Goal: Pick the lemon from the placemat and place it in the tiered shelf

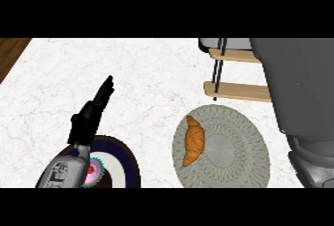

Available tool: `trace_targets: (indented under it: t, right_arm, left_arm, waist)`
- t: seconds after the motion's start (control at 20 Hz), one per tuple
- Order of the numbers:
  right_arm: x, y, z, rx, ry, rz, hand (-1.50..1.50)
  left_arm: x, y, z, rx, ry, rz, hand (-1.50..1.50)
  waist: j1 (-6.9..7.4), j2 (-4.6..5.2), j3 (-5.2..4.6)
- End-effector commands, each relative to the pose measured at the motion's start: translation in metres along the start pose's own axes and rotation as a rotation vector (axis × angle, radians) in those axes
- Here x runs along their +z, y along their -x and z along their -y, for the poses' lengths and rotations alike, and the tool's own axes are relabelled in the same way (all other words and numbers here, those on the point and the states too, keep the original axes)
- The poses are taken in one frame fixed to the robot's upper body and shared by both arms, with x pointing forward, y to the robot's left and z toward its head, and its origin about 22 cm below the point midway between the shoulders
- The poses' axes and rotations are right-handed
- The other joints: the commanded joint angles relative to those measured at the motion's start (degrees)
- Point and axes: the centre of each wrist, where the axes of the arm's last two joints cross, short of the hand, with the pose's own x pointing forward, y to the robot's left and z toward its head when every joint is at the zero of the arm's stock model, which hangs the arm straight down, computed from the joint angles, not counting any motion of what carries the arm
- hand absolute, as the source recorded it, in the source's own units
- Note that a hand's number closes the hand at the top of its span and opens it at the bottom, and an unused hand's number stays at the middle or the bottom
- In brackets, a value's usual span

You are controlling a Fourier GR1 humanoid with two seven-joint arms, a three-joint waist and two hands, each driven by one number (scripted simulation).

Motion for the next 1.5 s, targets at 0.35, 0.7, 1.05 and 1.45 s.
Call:
trace_targets:
  t: [0.35, 0.7, 1.05, 1.45]
  right_arm:
    - [-0.048, -0.024, 0.046, 0.115, 0.118, -0.253, 1.5]
    - [-0.071, -0.015, 0.054, 0.173, 0.213, -0.265, 1.5]
    - [-0.092, 0.004, 0.058, 0.254, 0.243, -0.2, 1.5]
    - [-0.12, 0.043, 0.033, 0.326, 0.286, -0.188, 1.5]
  left_arm:
    - [0.001, -0.001, 0.0, -0.001, 0.019, 0.016, 0.0]
    - [0.001, -0.004, -0.007, 0.001, 0.003, 0.033, 0.0]
    - [0.0, 0.01, -0.005, -0.004, 0.02, 0.014, 0.0]
    - [-0.007, 0.003, -0.002, 0.004, 0.007, 0.017, 0.0]
  waist:
    - [0.69, 0.73, 0.1]
    - [0.81, 0.79, 0.13]
    - [1.23, 1.27, 0.1]
    - [1.36, 1.43, 0.15]
